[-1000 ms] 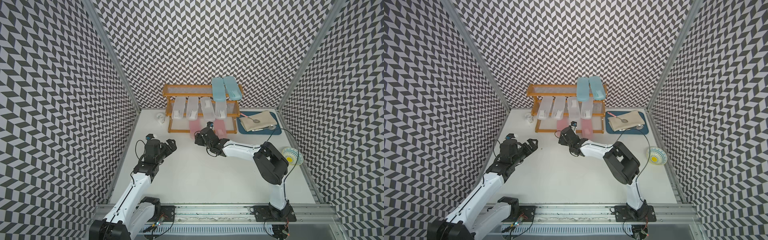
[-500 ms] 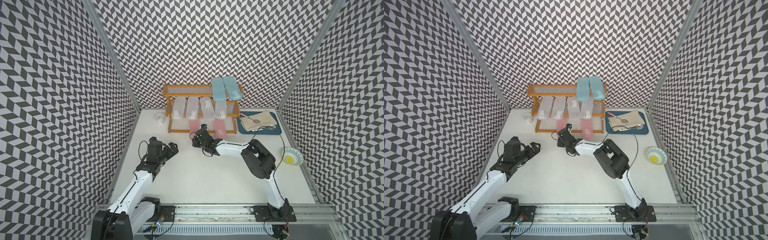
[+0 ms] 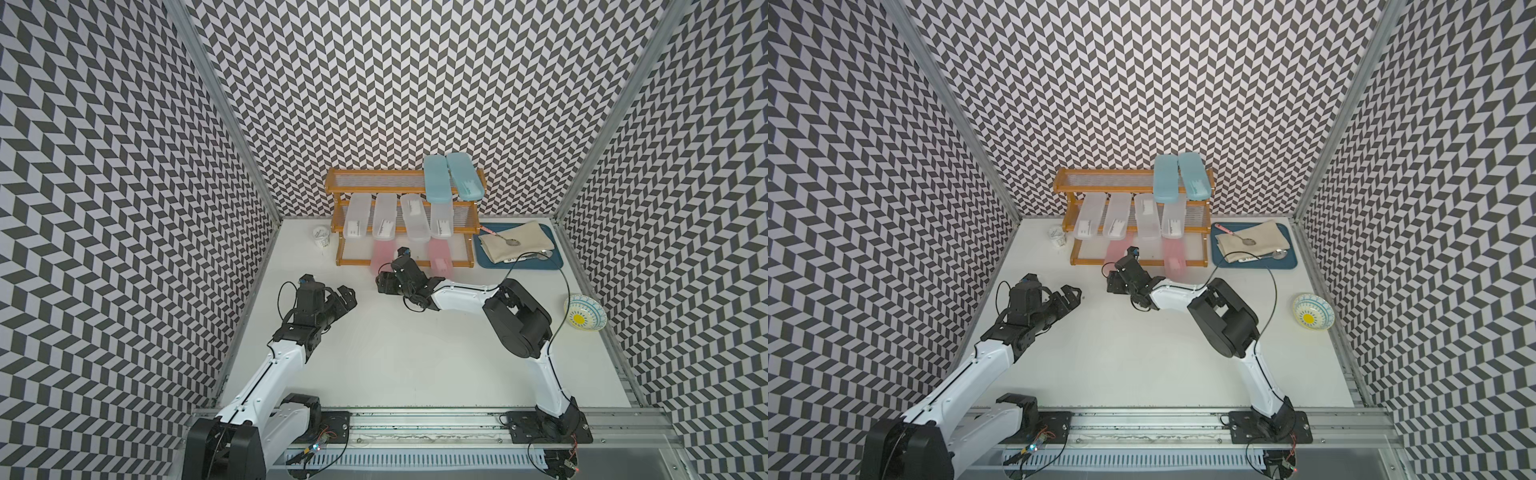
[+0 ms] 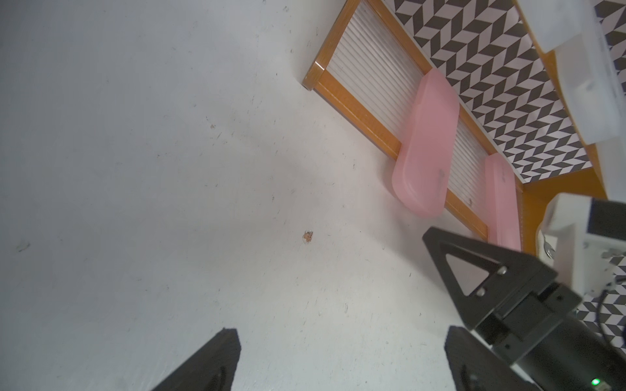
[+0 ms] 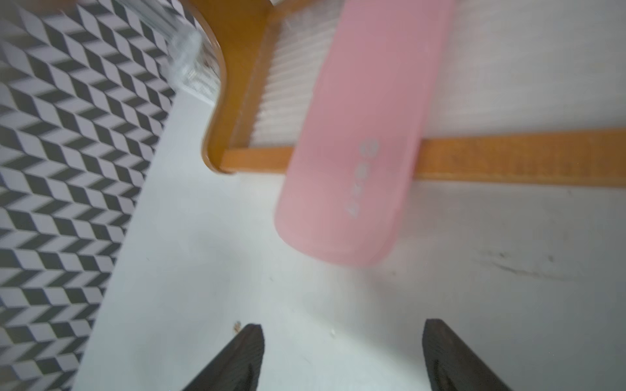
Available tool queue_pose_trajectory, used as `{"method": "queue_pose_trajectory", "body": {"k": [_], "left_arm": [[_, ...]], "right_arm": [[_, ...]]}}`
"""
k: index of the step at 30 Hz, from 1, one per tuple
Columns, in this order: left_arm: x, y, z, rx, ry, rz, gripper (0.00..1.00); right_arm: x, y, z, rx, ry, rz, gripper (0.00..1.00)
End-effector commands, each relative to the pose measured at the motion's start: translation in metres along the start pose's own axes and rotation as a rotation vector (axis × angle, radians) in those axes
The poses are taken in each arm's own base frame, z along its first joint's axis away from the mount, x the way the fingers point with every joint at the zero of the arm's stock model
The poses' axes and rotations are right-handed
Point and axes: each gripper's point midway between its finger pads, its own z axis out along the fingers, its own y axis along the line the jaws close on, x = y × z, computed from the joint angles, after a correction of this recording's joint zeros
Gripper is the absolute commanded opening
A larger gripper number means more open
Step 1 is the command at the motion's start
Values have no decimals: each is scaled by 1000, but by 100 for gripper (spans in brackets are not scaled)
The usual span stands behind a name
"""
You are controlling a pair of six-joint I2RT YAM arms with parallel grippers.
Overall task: Place the pencil cases on the shelf according to color
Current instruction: Place the pencil case on the shelf, then reset both arms
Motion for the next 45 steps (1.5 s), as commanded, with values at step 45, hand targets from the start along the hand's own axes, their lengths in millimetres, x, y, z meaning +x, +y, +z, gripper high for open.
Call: {"method": "queue_pose_trajectory", "body": {"k": [45], "left_arm": [[-108, 49, -7, -262, -836, 463, 100]], "right_arm": [[-111, -312, -307, 746, -951, -188, 100]]}}
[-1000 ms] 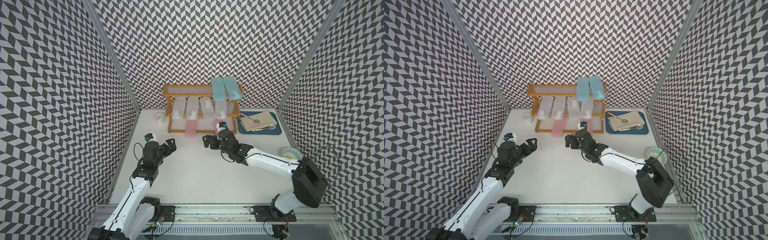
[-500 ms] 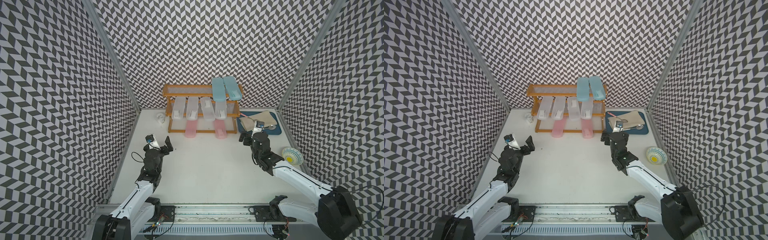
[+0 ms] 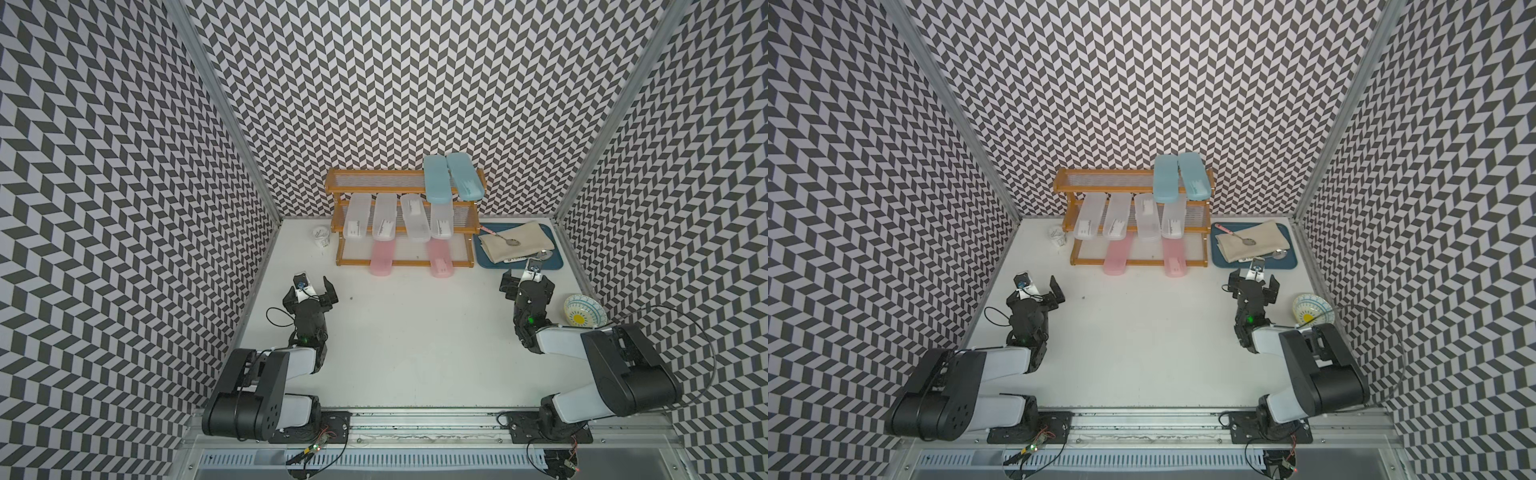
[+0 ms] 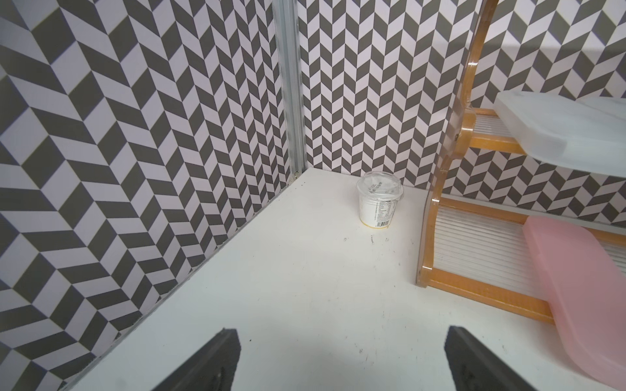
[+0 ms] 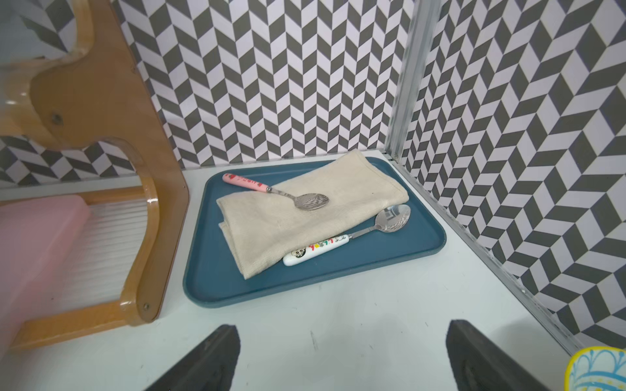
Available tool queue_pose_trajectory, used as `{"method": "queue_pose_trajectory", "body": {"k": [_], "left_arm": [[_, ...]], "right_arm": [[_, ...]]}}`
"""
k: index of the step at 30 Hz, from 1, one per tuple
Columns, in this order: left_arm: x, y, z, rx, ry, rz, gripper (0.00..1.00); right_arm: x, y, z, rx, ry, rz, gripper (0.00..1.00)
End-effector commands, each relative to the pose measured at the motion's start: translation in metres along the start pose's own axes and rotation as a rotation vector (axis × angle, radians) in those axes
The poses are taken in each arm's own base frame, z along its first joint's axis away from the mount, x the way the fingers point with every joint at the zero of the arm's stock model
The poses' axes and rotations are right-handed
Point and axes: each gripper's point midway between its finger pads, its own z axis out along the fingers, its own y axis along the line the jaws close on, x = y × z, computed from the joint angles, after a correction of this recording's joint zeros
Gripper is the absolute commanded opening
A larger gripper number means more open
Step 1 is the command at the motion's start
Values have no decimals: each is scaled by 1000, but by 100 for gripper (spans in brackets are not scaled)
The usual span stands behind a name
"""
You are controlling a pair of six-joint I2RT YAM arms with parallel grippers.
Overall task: Place the pencil cases on the shelf according to color
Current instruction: Reset both arms
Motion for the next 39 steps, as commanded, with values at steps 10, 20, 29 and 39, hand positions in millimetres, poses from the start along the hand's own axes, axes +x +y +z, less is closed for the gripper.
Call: {"method": "queue_pose_trajectory", "body": {"k": [10, 20, 29, 39], "left_arm": [[-10, -40, 11, 245, -96, 64, 100], [-6, -42, 15, 264, -56, 64, 100], [-6, -41, 16, 268, -55, 62, 100], [-6, -42, 16, 270, -56, 62, 100]], "right_arm": [[-24, 9, -30, -212, -227, 40, 100], [-23, 9, -27, -211, -218, 41, 100], [-25, 8, -28, -212, -230, 46, 99], [-24, 9, -27, -214, -223, 45, 100]]}}
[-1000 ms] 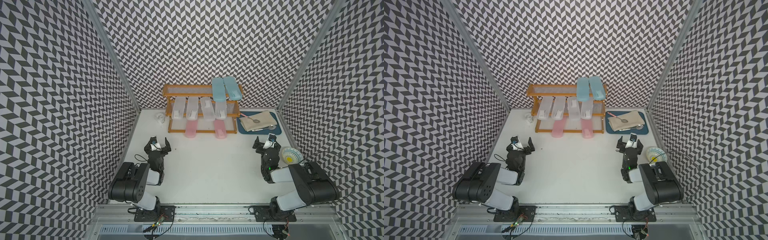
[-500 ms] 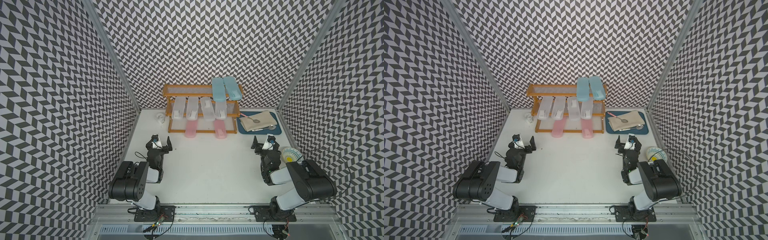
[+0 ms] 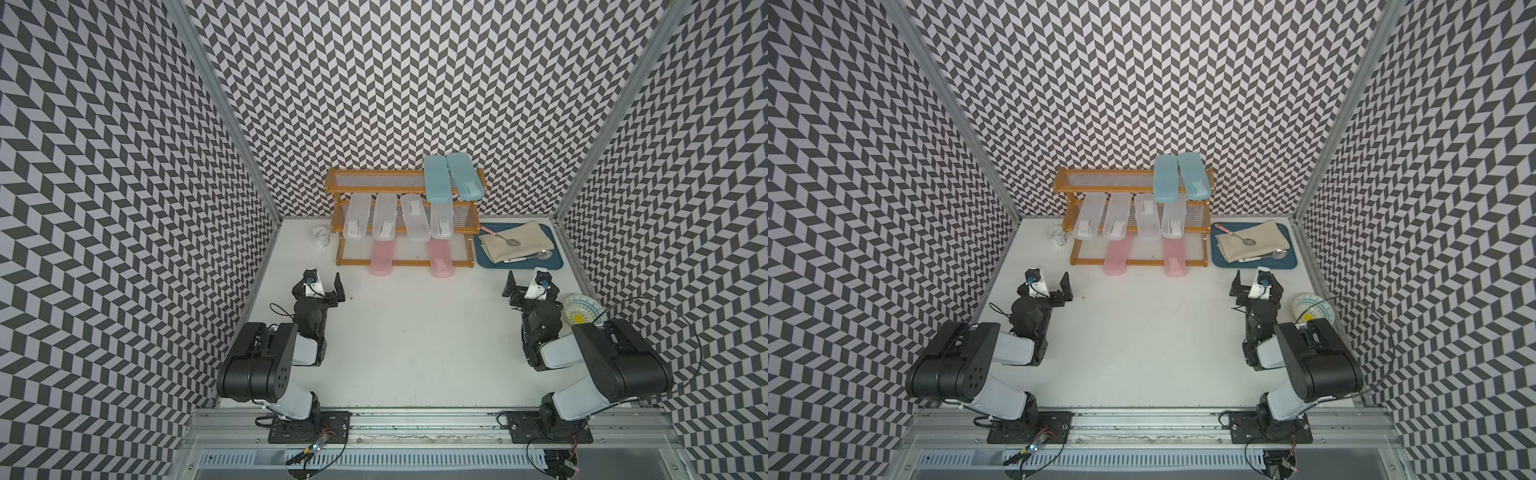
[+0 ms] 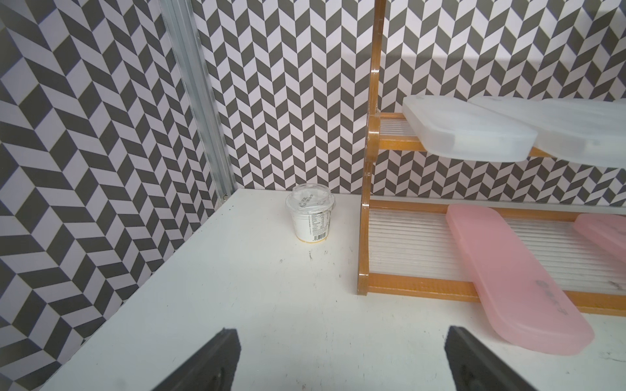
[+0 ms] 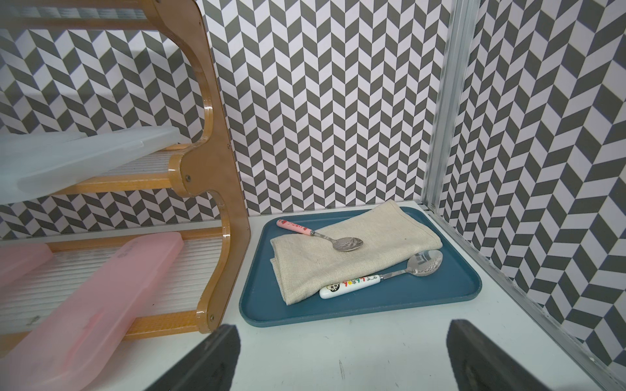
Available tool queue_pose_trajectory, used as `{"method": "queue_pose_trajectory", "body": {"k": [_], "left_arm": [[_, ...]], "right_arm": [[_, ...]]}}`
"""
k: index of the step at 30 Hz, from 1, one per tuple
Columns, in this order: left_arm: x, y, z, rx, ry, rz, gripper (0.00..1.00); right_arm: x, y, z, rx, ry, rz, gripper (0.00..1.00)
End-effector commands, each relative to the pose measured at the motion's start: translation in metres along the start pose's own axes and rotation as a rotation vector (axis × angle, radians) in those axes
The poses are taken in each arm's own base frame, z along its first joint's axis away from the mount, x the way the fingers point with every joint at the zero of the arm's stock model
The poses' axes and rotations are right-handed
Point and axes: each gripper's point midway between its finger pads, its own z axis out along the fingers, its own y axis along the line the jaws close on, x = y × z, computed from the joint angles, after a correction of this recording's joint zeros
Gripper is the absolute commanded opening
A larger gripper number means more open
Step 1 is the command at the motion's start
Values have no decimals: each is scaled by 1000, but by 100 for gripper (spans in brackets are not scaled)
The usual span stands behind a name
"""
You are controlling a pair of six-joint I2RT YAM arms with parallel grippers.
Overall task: Place the pencil cases on the shelf according to color
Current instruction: Reset both arms
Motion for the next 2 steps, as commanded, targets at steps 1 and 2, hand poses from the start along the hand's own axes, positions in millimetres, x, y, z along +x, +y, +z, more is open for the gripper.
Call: {"method": "queue_pose_trajectory", "body": {"k": [1, 2], "left_arm": [[-7, 0, 3, 4, -16, 8, 100], [-8, 0, 4, 4, -18, 8, 99]], "right_arm": [[-9, -2, 0, 0, -40, 7, 100], [-9, -2, -1, 0, -40, 6, 100]]}}
